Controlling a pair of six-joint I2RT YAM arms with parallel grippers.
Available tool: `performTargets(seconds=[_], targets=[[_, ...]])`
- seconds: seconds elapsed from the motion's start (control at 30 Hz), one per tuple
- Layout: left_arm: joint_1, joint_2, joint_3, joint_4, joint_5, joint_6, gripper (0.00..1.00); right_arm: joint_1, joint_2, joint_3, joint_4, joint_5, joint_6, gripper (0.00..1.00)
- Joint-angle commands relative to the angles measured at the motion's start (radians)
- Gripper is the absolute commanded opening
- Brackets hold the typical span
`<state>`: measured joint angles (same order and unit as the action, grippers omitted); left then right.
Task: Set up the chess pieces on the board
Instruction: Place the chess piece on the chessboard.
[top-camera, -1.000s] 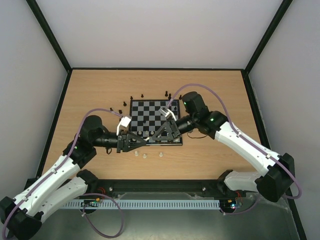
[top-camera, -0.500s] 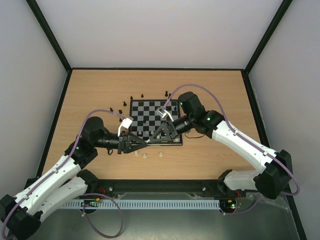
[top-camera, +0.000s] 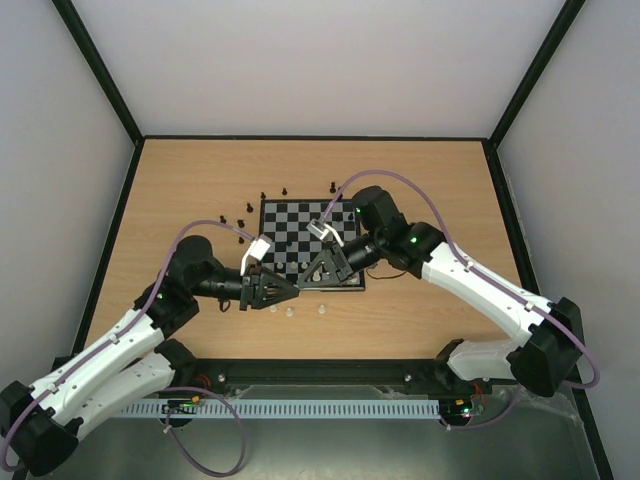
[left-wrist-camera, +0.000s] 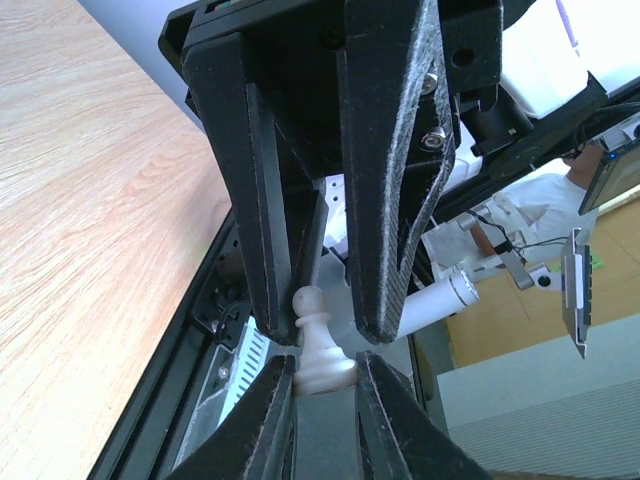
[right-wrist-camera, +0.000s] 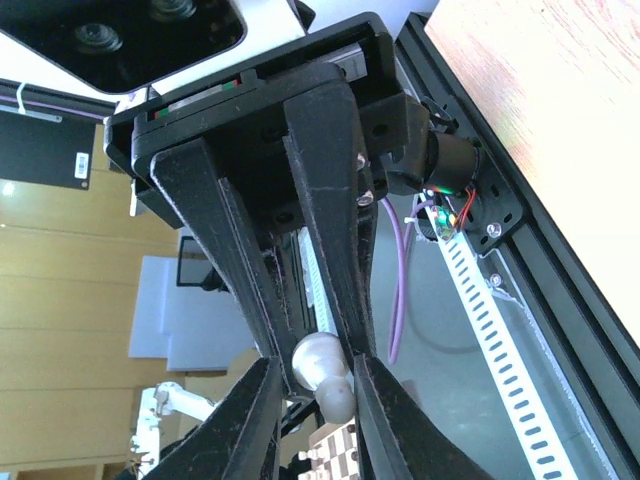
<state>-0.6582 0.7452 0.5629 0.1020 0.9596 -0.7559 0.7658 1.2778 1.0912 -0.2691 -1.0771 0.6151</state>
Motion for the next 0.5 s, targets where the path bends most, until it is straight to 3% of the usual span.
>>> performTargets(seconds=[0.0,0.23,0.37,0.47], targets=[[-0.006,0.010,-0.010,0.030,-0.008,-0.006,0.17,0.015,0.000,0.020,-0.005,-0.020,0.005,0.20],[-0.006,0.015,-0.013,0.023,-0.021,0.002,0.17,0.020,-0.014,-0.002,0.003,-0.015,0.008,0.15],[-0.006,0.024,-0.015,0.021,-0.027,0.005,0.17,0.020,-0.020,-0.008,0.005,-0.006,0.010,0.04],[-0.006,0.029,-0.011,0.006,-0.037,0.014,0.22,0.020,-0.020,-0.010,0.003,0.012,0.009,0.02]])
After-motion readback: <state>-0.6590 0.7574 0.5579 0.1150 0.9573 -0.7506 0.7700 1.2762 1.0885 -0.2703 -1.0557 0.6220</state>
